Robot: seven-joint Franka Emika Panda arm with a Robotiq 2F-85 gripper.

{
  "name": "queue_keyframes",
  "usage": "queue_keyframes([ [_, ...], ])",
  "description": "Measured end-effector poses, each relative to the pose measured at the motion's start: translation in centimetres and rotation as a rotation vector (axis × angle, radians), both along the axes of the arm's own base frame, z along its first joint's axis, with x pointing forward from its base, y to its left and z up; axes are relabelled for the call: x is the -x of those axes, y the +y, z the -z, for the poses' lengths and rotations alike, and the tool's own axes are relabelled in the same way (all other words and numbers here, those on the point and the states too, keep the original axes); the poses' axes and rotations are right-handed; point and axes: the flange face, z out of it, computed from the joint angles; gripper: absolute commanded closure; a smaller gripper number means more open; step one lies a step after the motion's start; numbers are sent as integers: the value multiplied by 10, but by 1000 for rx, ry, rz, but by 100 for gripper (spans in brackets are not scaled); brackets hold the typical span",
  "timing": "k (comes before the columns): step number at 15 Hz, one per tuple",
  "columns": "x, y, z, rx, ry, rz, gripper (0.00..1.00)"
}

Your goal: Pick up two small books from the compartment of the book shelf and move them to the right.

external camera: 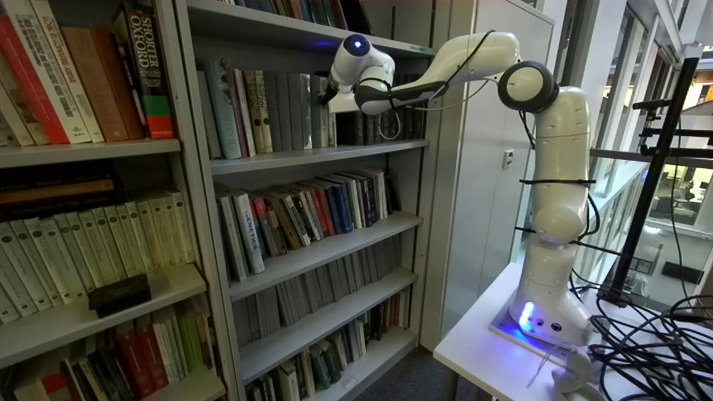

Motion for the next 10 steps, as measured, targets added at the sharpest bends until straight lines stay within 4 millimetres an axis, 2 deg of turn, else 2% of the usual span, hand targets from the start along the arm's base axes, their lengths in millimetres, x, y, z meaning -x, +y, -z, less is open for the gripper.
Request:
queue_keyframes([
  [3, 0, 0, 1, 0, -1, -4, 1],
  [10, 3, -8, 3, 0, 1, -4, 0],
])
